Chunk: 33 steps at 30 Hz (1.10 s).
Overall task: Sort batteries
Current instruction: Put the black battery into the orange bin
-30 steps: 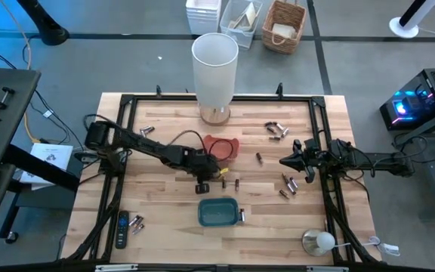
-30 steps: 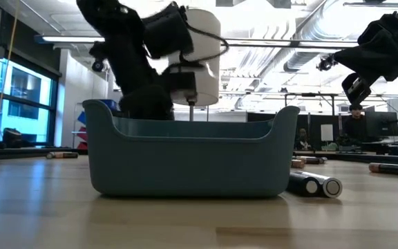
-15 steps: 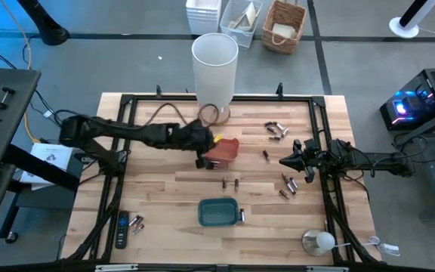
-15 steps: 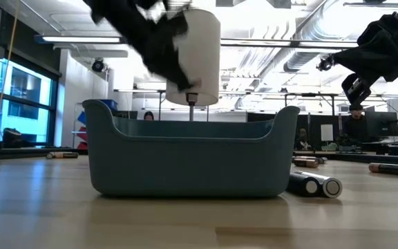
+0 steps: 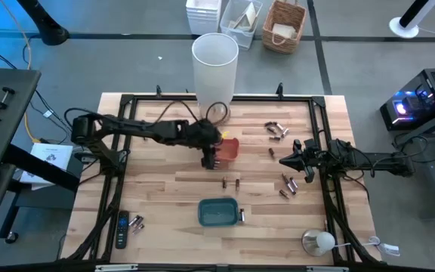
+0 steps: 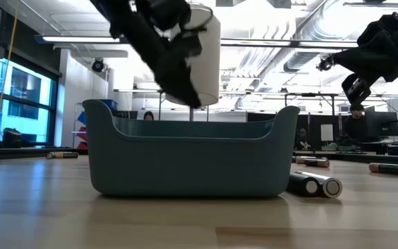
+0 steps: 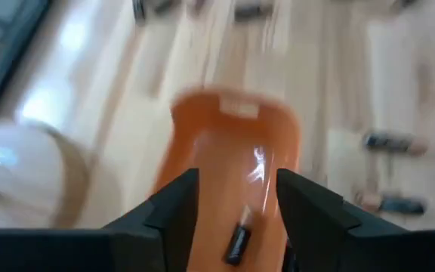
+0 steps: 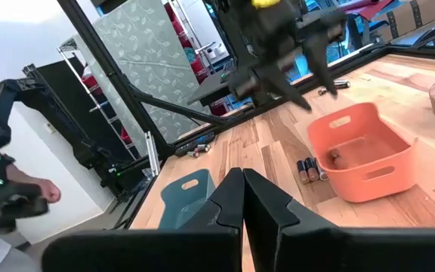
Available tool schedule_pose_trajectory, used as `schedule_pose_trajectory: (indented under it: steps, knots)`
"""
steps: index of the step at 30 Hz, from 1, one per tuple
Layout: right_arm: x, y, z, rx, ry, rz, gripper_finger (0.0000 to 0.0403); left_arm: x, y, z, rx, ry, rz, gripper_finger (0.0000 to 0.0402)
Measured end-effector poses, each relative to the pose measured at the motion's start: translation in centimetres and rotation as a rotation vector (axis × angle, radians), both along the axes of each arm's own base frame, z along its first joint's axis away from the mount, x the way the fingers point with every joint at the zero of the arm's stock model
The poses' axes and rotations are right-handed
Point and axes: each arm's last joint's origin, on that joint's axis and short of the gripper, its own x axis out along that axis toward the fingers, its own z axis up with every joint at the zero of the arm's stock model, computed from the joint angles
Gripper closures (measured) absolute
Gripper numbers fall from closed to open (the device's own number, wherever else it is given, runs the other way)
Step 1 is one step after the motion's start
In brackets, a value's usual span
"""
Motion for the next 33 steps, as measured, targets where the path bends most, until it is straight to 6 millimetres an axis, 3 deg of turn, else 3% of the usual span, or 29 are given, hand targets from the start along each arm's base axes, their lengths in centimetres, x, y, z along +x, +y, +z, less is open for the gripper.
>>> schedule_pose_trajectory:
  steps: [5,9,13,17,20,28,33]
  knots:
    - [0.0,0.0,0.0,0.000,0.000,0.000,0.0403,-1.4,-1.2,3.0,-0.006,-0.036,-0.077,0.0220]
    - [0.0,0.0,0.0,0.000,0.000,0.001,0.0403,-4.6,-1.7,2.7,0.100,0.240,0.035,0.0224]
    - [0.0,0.0,0.0,0.000,0.000,0.001,0.0403,-8.1,0.8,0.8,0.138,0.442,0.352,0.0233]
    - [0.0,0.0,0.0,0.000,0.000,0.001,0.0403,-11.7,4.3,-2.7,-0.068,0.587,0.516,0.0236]
    - [0.0,0.0,0.0,0.000,-0.001,0.001,0.0403,-14.0,6.7,-4.0,-0.226,0.686,0.618,0.0236]
    - [0.0,0.0,0.0,0.000,-0.001,0.001,0.0403,-16.3,11.0,-4.4,-0.190,0.703,0.660,0.0236]
    - [0.0,0.0,0.0,0.000,-0.001,0.002,0.0403,-17.7,12.6,-6.2,-0.260,0.840,0.682,0.0236]
